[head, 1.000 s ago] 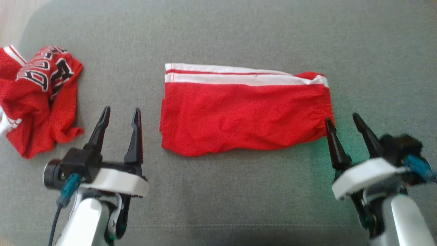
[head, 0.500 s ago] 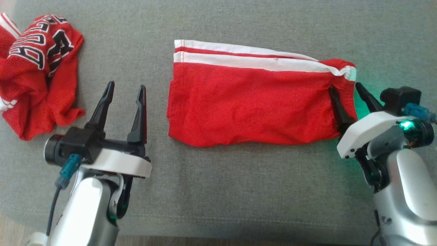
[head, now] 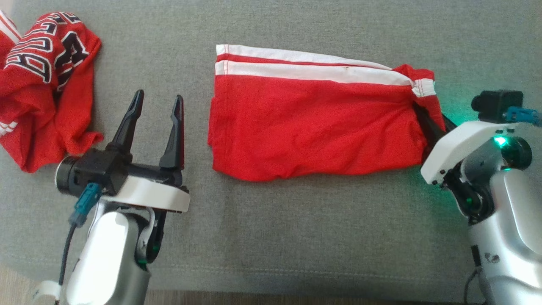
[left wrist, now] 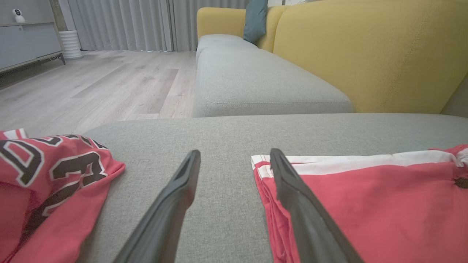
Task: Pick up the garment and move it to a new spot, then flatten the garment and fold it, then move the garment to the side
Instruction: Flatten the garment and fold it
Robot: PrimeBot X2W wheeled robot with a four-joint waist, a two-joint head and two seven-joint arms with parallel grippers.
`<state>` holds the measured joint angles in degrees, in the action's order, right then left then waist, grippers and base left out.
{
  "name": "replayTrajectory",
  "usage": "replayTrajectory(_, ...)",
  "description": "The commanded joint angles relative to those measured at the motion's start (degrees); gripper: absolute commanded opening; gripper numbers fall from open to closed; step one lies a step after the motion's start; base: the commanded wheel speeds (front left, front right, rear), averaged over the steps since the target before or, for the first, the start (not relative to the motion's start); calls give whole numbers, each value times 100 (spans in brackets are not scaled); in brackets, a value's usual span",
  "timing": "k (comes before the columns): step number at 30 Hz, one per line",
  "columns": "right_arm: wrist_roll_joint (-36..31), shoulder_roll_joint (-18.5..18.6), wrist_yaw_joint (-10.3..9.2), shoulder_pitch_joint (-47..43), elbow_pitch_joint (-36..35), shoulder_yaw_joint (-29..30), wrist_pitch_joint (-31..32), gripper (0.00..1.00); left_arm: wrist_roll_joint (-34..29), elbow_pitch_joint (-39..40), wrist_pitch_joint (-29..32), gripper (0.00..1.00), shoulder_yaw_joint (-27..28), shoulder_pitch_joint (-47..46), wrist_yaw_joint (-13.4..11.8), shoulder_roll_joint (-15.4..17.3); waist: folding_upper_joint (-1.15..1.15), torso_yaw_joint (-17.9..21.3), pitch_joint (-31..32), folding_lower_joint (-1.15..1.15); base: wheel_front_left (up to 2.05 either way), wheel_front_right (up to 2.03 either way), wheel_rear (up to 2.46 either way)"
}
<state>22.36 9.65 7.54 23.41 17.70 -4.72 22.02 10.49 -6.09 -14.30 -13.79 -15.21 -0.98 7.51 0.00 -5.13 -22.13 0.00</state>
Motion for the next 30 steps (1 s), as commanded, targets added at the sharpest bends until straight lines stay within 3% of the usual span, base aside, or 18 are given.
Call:
replayTrajectory(1, 35, 65, -5, -60, -167, -108, -5, 0, -56, 147, -70, 100, 257, -162, 1, 61, 0, 0, 14, 0, 0, 0, 0)
replayTrajectory(12, 371, 774, -5, -622, -651, 373, -106, 0, -199, 115, -70, 100, 352, -22, 105, -73, 0, 64, 264, 0, 0, 0, 0)
replayTrajectory(16, 668, 839, -5, -748, -935, 393, 131, 0, -233, 96, -70, 100, 387, 26, 133, -98, 0, 118, 354, 0, 0, 0, 0)
replayTrajectory(25, 2593, -186, -5, -650, -1668, 726, 1900, 0, -305, -18, -70, 100, 370, 105, 216, -166, 0, 170, 546, 0, 0, 0, 0)
replayTrajectory(30, 3338, -602, -5, -419, -1713, 629, 2321, 0, -319, -47, -70, 100, 365, 105, 249, -200, 0, 70, 560, 0, 0, 0, 0)
